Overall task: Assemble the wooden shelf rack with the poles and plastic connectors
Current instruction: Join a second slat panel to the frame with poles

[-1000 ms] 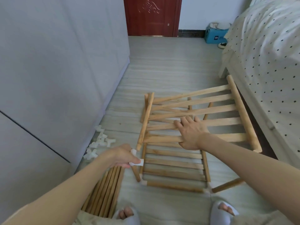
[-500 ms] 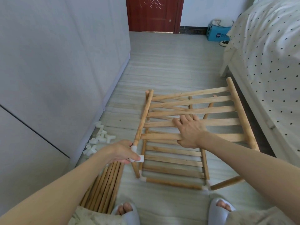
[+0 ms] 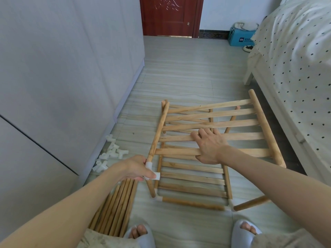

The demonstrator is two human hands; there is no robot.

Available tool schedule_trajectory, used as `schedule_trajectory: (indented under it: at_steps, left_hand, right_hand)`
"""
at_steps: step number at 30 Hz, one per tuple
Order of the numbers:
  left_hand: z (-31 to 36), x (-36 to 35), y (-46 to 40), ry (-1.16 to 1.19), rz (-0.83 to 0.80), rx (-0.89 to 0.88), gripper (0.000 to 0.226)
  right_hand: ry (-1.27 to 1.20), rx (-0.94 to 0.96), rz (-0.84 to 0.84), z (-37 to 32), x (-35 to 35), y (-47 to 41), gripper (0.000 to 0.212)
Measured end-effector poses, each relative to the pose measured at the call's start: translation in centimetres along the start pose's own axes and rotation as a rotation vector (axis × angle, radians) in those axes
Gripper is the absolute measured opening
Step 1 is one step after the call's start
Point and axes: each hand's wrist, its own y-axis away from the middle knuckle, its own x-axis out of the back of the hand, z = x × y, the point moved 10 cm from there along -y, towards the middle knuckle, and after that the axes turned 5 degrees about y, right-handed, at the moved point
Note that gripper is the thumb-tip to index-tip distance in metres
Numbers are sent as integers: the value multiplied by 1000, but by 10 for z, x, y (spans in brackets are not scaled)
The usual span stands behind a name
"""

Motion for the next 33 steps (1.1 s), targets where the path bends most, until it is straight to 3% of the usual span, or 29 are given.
schedule_trajectory:
  at_steps: [15,20,24,28,30,33]
  left_hand:
    - [7,3,2,-290,64,-93,53]
    - [0,1,3,-239,70,-153,64]
    - [-6,-7,4,56,128,-244,77]
    - [-20,-22,1,824,294,-343,51]
    - [-31,-24,-1,1021,419,-319,27]
    - [-35,-20,-5,1208,458,-331,33]
  right_hand:
    - [53,106,54,-9,0,13,73]
    - [23,99,46,-13,-7,18,76]
    - [-15,71,38,-11,-10,21,73]
    - [-40,44,44,-8,-13,24,73]
    - [-43,34,52,-9,-17,26,75]
    - [-60,45,40,-13,-25,29,81]
